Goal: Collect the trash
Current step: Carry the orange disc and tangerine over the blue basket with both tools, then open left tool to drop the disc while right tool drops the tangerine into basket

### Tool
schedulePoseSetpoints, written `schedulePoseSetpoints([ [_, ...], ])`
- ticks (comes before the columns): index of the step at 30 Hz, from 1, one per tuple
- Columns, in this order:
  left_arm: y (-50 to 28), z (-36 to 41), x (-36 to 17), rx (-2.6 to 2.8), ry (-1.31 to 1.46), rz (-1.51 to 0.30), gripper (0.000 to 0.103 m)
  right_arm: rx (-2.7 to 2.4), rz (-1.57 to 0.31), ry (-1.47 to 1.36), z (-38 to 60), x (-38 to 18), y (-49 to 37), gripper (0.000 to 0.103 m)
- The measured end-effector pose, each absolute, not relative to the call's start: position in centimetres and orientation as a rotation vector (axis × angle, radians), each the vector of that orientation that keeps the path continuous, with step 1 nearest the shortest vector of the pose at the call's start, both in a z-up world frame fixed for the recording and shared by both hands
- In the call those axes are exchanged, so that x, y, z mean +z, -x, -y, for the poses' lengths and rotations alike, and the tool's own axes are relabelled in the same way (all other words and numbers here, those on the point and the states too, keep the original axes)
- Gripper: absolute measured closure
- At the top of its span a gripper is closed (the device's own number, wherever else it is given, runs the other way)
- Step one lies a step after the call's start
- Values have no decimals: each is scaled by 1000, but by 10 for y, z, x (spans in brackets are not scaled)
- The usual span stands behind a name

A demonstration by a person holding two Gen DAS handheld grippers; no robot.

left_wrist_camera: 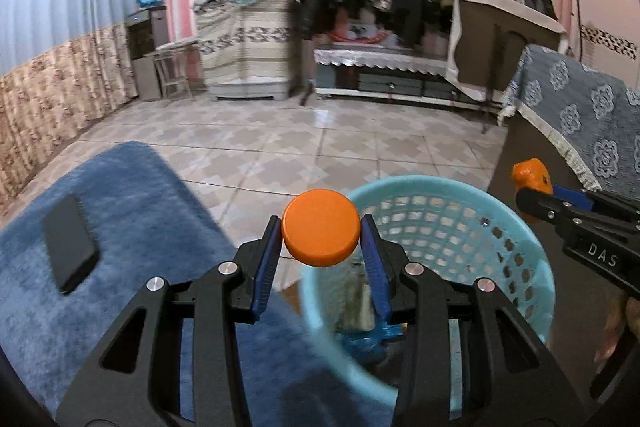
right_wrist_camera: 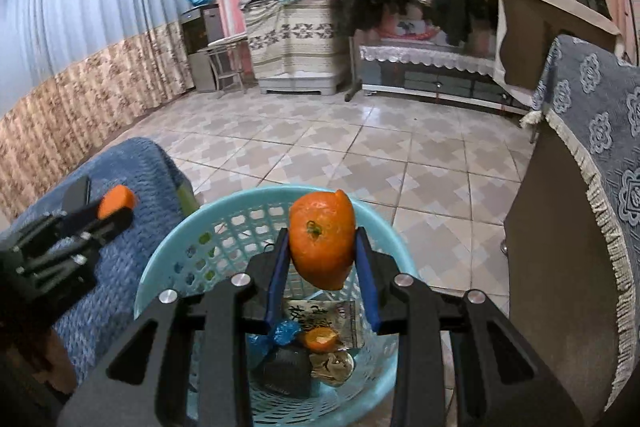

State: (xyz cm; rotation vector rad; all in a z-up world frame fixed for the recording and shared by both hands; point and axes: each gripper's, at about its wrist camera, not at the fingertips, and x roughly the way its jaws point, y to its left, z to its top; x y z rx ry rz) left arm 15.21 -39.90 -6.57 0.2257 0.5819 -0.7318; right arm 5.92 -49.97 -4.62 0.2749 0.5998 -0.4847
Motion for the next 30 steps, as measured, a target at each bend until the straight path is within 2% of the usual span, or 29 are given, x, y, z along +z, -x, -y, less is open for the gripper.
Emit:
schedulePoseSetpoints([
  [8,-153,429,-74,-774,-262,-608,64,-484,-607,-290,501,-49,-55,71],
  [9,-154,431,-74,-773,-262,-608,61,-485,-605,-296,501,-49,-55,71],
  [12,-157,430,-73,-736,-258,-602,35,-487,-603,-294,501,-47,-56,71],
  [16,-164,416,-64,-698,-225,-590,21,-481,-600,-287,499,-45,-58,71],
  [24,-164,382,-41,-571,-243,-498,8,-472,-602,-272,496,-44,-67,70],
  [30,-162,352,-24,-519,-211,-479,5,-470,-605,-284,496,-47,-69,68],
])
